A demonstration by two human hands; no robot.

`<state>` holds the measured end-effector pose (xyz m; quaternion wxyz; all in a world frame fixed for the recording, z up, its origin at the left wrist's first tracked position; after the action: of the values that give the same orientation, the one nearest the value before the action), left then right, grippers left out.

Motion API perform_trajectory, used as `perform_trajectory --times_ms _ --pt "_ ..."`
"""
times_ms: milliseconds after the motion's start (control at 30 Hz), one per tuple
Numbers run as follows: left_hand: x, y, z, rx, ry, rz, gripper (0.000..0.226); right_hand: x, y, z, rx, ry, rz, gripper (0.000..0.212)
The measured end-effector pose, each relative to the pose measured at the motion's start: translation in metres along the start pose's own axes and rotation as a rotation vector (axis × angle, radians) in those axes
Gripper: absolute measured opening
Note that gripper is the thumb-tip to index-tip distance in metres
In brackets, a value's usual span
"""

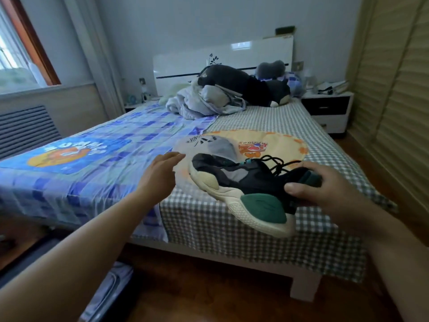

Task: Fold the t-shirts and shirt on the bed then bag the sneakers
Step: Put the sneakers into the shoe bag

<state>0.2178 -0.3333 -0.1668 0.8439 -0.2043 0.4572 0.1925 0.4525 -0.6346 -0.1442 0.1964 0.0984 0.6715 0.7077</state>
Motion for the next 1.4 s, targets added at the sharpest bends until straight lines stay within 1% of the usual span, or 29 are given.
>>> perform_trajectory --times_ms 67,200,400,500,567,633,700,767,833,900,967,1033,1067,1167,1233,1333,1400 --pt "0.003 0.003 0.002 -0.001 -0.010 -0.044 0.067 0.007 0.008 0.005 0.002 -0.025 -0.065 0.019" --pt "0.003 -0.004 0.008 0.045 -0.023 -0.125 0.077 0.034 0.005 0.030 0.038 -0.107 -0.290 0.015" --pt "0.015 -0.012 0.001 0.122 -0.030 -0.152 0.076 0.093 0.001 0.079 0.010 -0.319 -0.396 0.025" --pt "0.014 -0.014 -0.006 0.091 -0.108 -0.251 0.066 0.124 -0.009 0.105 0.021 -0.385 -0.476 0.031" --pt "0.016 -0.014 -0.011 0.052 -0.195 -0.313 0.067 0.143 -0.020 0.123 0.009 -0.418 -0.530 0.036" --pt "0.025 -0.010 -0.015 0.057 -0.243 -0.312 0.068 0.160 -0.031 0.142 0.004 -0.440 -0.564 0.039" --pt "0.035 -0.007 -0.016 0.100 -0.242 -0.278 0.073 0.175 -0.037 0.158 -0.002 -0.446 -0.590 0.040" --pt "0.043 -0.004 -0.015 0.101 -0.249 -0.273 0.075 0.188 -0.044 0.172 -0.019 -0.460 -0.596 0.041" --pt "0.044 0.000 -0.015 0.080 -0.264 -0.259 0.069 0.193 -0.052 0.178 -0.032 -0.470 -0.587 0.048" --pt "0.045 0.006 -0.017 0.109 -0.242 -0.179 0.062 0.194 -0.062 0.172 -0.055 -0.459 -0.531 0.053" --pt "0.050 0.014 -0.020 0.147 -0.232 -0.152 0.058 0.195 -0.071 0.156 -0.118 -0.483 -0.512 0.045" --pt "0.055 0.019 -0.025 0.150 -0.228 -0.190 0.058 0.200 -0.075 0.141 -0.203 -0.515 -0.595 0.031" --pt "0.056 0.020 -0.028 0.155 -0.235 -0.210 0.058 0.204 -0.078 0.138 -0.237 -0.486 -0.654 0.030" --pt "0.056 0.023 -0.032 0.184 -0.292 -0.251 0.051 0.214 -0.090 0.141 -0.285 -0.339 -0.840 0.051" --pt "0.052 0.022 -0.031 0.176 -0.337 -0.252 0.045 0.215 -0.093 0.149 -0.297 -0.331 -0.919 0.059" --pt "0.047 0.017 -0.026 0.159 -0.406 -0.259 0.048 0.212 -0.096 0.180 -0.228 -0.324 -0.957 0.065" --pt "0.047 0.018 -0.023 0.135 -0.408 -0.269 0.051 0.210 -0.101 0.212 -0.177 -0.269 -1.077 0.072"
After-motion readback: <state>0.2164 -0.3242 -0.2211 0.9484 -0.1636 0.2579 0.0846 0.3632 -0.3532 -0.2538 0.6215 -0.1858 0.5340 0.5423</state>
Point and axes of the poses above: each hand's wrist, its own z-axis towards the middle knuckle, its own x-axis out of the palm, y = z × x, the point moved 2 cm from there along z, towards the middle knuckle, and after that the axes turned 8 degrees about x, right-handed, at the moved point
